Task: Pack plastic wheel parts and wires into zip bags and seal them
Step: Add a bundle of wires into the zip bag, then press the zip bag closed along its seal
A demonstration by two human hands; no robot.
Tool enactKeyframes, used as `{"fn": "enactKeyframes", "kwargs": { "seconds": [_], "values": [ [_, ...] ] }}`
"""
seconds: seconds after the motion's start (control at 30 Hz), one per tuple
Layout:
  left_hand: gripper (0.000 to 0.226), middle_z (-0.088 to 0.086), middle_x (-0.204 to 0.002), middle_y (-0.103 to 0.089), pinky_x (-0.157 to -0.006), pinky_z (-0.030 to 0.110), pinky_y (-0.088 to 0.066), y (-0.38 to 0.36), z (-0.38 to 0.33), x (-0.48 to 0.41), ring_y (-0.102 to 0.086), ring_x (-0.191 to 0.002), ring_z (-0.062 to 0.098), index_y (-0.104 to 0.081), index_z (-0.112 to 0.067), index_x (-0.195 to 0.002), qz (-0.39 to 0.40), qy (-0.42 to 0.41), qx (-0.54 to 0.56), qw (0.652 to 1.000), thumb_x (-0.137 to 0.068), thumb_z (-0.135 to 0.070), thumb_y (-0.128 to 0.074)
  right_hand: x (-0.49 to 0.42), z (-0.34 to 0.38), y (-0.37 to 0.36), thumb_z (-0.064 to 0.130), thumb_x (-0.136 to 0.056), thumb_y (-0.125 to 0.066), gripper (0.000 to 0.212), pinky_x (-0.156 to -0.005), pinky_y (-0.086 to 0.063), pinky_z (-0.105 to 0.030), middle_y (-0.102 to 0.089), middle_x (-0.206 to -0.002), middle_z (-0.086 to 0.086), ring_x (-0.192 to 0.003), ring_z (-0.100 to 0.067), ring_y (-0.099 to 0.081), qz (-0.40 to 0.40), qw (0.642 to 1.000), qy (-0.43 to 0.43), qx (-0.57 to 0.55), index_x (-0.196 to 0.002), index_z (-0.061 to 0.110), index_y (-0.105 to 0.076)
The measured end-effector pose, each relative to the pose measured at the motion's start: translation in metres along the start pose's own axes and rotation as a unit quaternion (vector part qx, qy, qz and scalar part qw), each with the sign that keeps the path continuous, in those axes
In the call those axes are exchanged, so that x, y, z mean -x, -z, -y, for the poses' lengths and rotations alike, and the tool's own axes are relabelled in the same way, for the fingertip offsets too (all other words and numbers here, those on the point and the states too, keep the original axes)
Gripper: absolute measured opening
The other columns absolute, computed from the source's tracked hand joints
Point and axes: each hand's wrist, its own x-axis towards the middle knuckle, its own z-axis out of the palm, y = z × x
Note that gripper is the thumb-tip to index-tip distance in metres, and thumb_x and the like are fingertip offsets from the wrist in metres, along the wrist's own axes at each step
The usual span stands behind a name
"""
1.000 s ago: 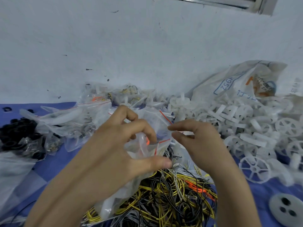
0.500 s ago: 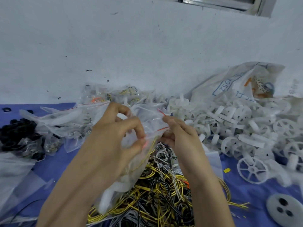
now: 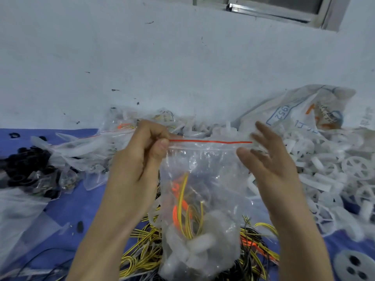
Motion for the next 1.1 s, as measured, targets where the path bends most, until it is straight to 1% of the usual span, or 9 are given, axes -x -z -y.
{"fn": "enactKeyframes", "kwargs": {
  "seconds": [0.1, 0.2, 0.3, 0.43, 0.53, 0.6, 0.73, 0.9, 1.1],
  "values": [
    [0.010, 0.014, -0.074, -0.061, -0.071, 0.056, -0.049, -0.002, 0.003, 0.001, -0.059, -0.070, 0.044, -0.048, -0.038, -0.090, -0.006, 0.027, 0.016, 0.999, -0.089, -0.046, -0.042, -0.005, -0.010, 0.007, 0.008, -0.081, -0.067, 0.028, -0.062, -0.053, -0.019, -0.068, -0.084, 0.002, -0.072, -0.011, -0.067, 0.019, 0.995, -0.050, -0.083, -0.105, 0.023, -0.068],
    [0.017, 0.015, -0.070, -0.067, -0.070, 0.067, -0.046, 0.000, 0.001, -0.001, -0.059, -0.068, 0.051, -0.052, -0.039, -0.093, 0.001, 0.059, 0.049, 0.997, -0.082, -0.051, -0.052, -0.008, -0.015, 0.012, 0.010, -0.072, -0.070, 0.012, -0.061, -0.053, -0.019, -0.063, -0.070, -0.005, -0.061, -0.012, -0.061, 0.013, 0.989, -0.052, -0.138, -0.082, 0.017, -0.073],
    [0.026, 0.010, -0.068, -0.070, -0.073, 0.061, -0.048, 0.004, -0.001, -0.002, -0.061, -0.070, 0.048, -0.054, -0.043, -0.098, 0.004, 0.072, 0.037, 0.997, -0.078, -0.052, -0.067, -0.009, -0.018, 0.018, 0.025, -0.066, -0.070, 0.013, -0.064, -0.053, -0.019, -0.067, -0.068, -0.002, -0.064, -0.013, -0.060, 0.016, 0.976, -0.065, -0.209, -0.074, 0.017, -0.075],
    [0.033, -0.014, -0.070, -0.073, -0.070, 0.034, -0.052, 0.006, -0.005, -0.001, -0.064, -0.074, 0.041, -0.059, -0.046, -0.107, 0.001, 0.078, 0.026, 0.997, -0.074, -0.049, -0.060, -0.008, -0.024, 0.024, 0.037, -0.060, -0.073, 0.035, -0.077, -0.053, -0.030, -0.067, -0.080, -0.015, -0.076, -0.023, -0.058, 0.067, 0.979, -0.080, -0.176, -0.080, 0.008, -0.075],
    [0.045, -0.017, -0.072, -0.073, -0.073, 0.004, -0.044, 0.006, -0.004, 0.000, -0.069, -0.077, 0.010, -0.058, -0.046, -0.118, 0.001, 0.085, 0.048, 0.995, -0.073, -0.043, -0.060, -0.006, -0.025, 0.026, 0.043, -0.061, -0.075, 0.042, -0.081, -0.052, -0.031, -0.064, -0.081, -0.017, -0.079, -0.024, -0.057, 0.093, 0.978, -0.071, -0.170, -0.081, 0.006, -0.073],
    [0.050, -0.020, -0.073, -0.072, -0.078, -0.004, -0.036, 0.006, -0.004, 0.000, -0.062, -0.082, -0.008, -0.057, -0.041, -0.122, -0.003, 0.087, 0.062, 0.994, -0.072, -0.041, -0.059, -0.007, -0.024, 0.026, 0.043, -0.063, -0.073, 0.036, -0.075, -0.053, -0.025, -0.063, -0.075, -0.010, -0.074, -0.019, -0.056, 0.097, 0.978, -0.065, -0.174, -0.078, 0.011, -0.074],
    [0.043, -0.022, -0.073, -0.071, -0.070, -0.003, -0.040, 0.006, -0.008, 0.003, -0.049, -0.074, 0.012, -0.059, -0.045, -0.116, -0.013, 0.086, 0.072, 0.994, -0.074, -0.039, -0.061, -0.007, -0.023, 0.026, 0.043, -0.066, -0.066, 0.027, -0.069, -0.049, -0.017, -0.058, -0.064, -0.001, -0.066, -0.011, -0.053, 0.091, 0.984, -0.042, -0.149, -0.071, 0.017, -0.071],
    [0.045, -0.024, -0.070, -0.070, -0.082, -0.005, -0.034, 0.007, -0.015, 0.001, -0.057, -0.086, -0.021, -0.057, -0.042, -0.118, 0.010, 0.082, 0.083, 0.993, -0.073, -0.038, -0.059, -0.006, -0.023, 0.032, 0.050, -0.063, -0.070, 0.034, -0.070, -0.050, -0.015, -0.064, -0.067, 0.002, -0.068, -0.008, -0.059, 0.087, 0.984, -0.019, -0.151, -0.077, 0.019, -0.073],
    [0.034, 0.001, -0.069, -0.074, -0.070, 0.008, -0.049, 0.010, -0.019, 0.000, -0.071, -0.076, 0.003, -0.072, -0.036, -0.095, 0.053, 0.097, 0.132, 0.985, -0.061, -0.036, -0.069, -0.005, -0.023, 0.036, 0.061, -0.048, -0.081, 0.055, -0.073, -0.053, -0.019, -0.072, -0.077, -0.004, -0.074, -0.014, -0.066, 0.116, 0.986, 0.005, -0.122, -0.083, 0.019, -0.076]
  ]
}}
